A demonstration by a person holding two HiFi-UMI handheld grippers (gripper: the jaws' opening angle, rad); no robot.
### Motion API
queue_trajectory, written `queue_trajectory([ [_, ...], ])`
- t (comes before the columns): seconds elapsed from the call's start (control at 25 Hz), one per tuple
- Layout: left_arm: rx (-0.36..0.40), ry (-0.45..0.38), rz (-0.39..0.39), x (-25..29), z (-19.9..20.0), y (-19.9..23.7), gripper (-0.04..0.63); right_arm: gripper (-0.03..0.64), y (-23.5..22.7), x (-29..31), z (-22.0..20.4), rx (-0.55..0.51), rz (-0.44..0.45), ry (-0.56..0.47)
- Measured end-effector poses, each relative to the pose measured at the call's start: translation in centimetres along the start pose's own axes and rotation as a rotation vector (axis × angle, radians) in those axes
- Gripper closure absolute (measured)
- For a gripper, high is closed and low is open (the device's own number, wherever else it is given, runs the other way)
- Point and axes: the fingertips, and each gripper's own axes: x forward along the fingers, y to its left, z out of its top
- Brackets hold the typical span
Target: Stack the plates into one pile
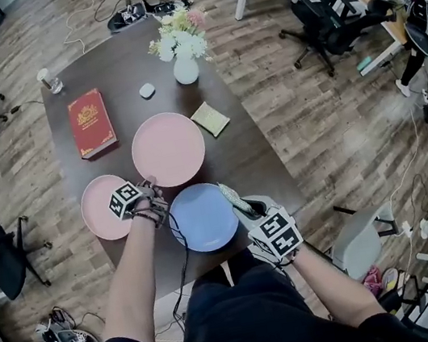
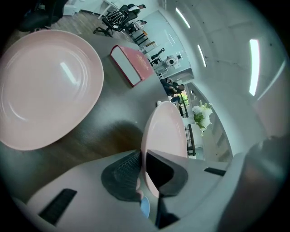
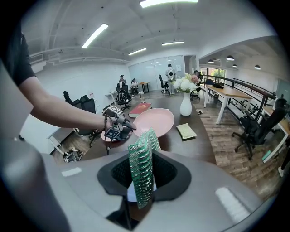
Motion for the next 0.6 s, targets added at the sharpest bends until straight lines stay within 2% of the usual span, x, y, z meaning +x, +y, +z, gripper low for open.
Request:
queue_trajectory([
  [0.28,0.057,0.002,0.000,-5.2,-1.5,-1.5,0.571,0.532,0.8,-1.2,2.7,-0.034,0.018,-0.071],
  [0.6,0.056,0.015,0.007,-11.0,-5.4,-0.9,0.569,0.532,1.9,-2.4,5.7,-0.065,0.036,-0.158],
])
